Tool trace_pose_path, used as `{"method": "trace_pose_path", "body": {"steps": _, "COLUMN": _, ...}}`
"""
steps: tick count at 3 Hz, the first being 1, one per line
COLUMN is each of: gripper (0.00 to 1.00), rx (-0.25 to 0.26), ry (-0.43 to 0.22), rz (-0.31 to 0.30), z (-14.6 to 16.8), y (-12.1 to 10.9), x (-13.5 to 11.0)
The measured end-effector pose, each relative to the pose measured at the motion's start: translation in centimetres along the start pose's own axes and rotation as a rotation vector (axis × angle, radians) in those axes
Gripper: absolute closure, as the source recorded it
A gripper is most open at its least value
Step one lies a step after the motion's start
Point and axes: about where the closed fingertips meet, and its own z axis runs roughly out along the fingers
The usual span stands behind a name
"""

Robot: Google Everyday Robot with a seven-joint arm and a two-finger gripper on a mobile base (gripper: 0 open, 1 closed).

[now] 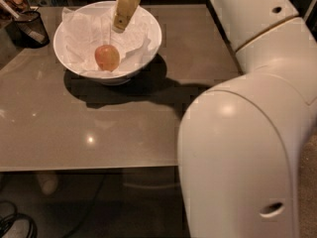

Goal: Pick apple from white bowl

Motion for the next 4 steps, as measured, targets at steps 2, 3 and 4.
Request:
{"method": "trace_pose_path", "body": {"steps": 2, "gripper": 0.1, "rx": -0.054, "ry": 0.003, "rz": 0.001, "z": 3.3, "y": -0.6, "x": -1.2}}
{"method": "trace_pose_path", "body": {"steps": 3, "gripper": 0.16, "rx": -0.09, "ry": 0.003, "rz": 0.016, "z": 5.4, "y": -0.8, "x": -1.1}}
{"method": "trace_pose_path", "body": {"steps": 4, "gripper": 0.18, "rx": -0.117, "ry": -0.01, "rz": 0.05, "z": 7.0, "y": -1.1, "x": -0.6}}
